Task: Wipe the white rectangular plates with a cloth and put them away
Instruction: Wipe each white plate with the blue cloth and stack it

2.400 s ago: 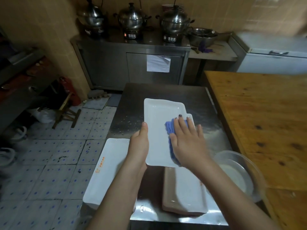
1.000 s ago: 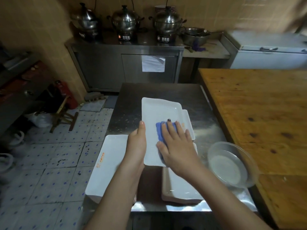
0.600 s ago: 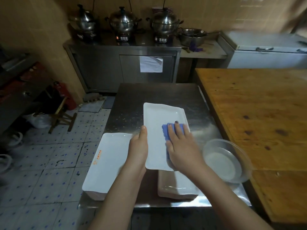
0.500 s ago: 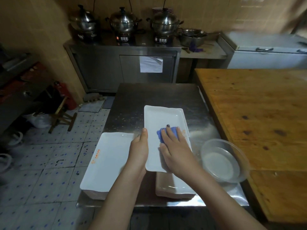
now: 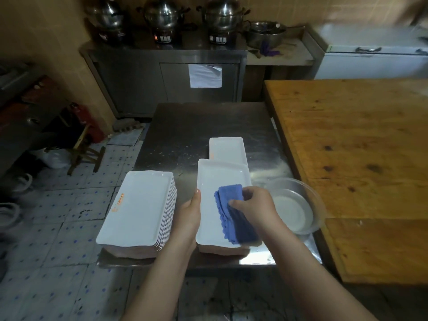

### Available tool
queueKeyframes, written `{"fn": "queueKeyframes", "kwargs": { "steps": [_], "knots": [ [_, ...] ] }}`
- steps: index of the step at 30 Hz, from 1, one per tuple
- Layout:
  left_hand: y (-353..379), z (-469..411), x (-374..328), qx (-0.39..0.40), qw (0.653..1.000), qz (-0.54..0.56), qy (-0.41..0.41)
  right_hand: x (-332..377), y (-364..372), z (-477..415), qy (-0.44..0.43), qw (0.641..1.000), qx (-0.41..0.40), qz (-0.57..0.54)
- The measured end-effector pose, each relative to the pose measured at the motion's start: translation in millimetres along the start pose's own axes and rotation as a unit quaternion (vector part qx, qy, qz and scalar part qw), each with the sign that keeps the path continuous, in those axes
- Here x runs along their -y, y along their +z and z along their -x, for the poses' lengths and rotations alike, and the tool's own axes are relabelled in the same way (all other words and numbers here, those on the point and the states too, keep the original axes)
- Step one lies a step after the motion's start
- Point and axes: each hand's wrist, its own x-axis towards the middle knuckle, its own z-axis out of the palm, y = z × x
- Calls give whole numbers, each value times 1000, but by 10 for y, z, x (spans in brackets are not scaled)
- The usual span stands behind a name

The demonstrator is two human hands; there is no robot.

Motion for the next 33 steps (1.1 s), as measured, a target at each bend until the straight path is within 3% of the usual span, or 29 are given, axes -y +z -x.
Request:
{"fn": "queueKeyframes", "kwargs": {
  "steps": [6, 15, 17, 20, 23, 25, 28, 33],
  "knots": [
    [-15, -168, 245, -37, 995, -94, -1, -156, -237, -5, 106, 954, 110, -259],
    [49, -412, 458, -32, 970, -233, 59, -427, -247, -135, 184, 895, 133, -383],
    [70, -401, 448, -62, 933, -335, 114, -470, -230, -161, 187, 890, 134, -393],
    [61, -390, 448, -121, 840, -494, 188, -515, -212, -193, 190, 890, 135, -392],
    [19, -488, 460, -109, 768, -607, 173, -540, -184, -239, 189, 895, 136, -381],
    [8, -569, 469, -88, 743, -641, 171, -551, -164, -280, 191, 900, 131, -369],
    [-8, -658, 458, -63, 744, -647, 156, -570, -124, -325, 197, 901, 129, -365],
    [-88, -765, 423, -20, 779, -620, 95, -564, -58, -428, 209, 894, 121, -377]
  ]
}}
